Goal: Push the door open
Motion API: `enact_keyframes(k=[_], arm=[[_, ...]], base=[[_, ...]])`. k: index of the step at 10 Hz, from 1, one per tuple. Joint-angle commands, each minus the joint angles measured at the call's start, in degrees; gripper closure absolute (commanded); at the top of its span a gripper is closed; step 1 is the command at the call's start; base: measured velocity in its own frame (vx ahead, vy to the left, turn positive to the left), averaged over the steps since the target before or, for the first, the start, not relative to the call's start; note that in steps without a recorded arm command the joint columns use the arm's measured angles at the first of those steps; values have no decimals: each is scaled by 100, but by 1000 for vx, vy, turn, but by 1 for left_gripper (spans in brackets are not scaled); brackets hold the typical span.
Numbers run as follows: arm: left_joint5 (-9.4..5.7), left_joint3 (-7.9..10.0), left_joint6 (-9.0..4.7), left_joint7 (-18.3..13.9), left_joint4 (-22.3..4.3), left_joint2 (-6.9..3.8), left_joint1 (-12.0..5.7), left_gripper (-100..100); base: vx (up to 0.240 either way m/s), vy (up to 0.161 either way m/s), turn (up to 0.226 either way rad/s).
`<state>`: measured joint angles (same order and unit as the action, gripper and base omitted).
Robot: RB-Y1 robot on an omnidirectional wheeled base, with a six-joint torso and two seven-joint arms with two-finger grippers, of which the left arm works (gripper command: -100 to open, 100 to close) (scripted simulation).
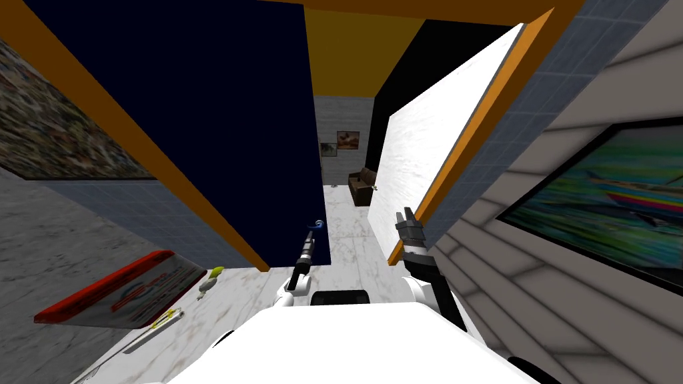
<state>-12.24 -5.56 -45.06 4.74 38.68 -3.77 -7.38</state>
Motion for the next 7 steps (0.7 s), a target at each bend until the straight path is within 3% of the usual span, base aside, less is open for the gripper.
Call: enact_keyframes(k=[1, 6, 7], arm=[[-5, 20, -3, 3, -4, -5, 1, -100], [-15, 58, -25, 4, -43, 34, -10, -100], [-15, 58, -25, 4, -43, 34, -10, 100]], base=[[203, 26, -27], [165, 10, -20], [-11, -2, 4]])
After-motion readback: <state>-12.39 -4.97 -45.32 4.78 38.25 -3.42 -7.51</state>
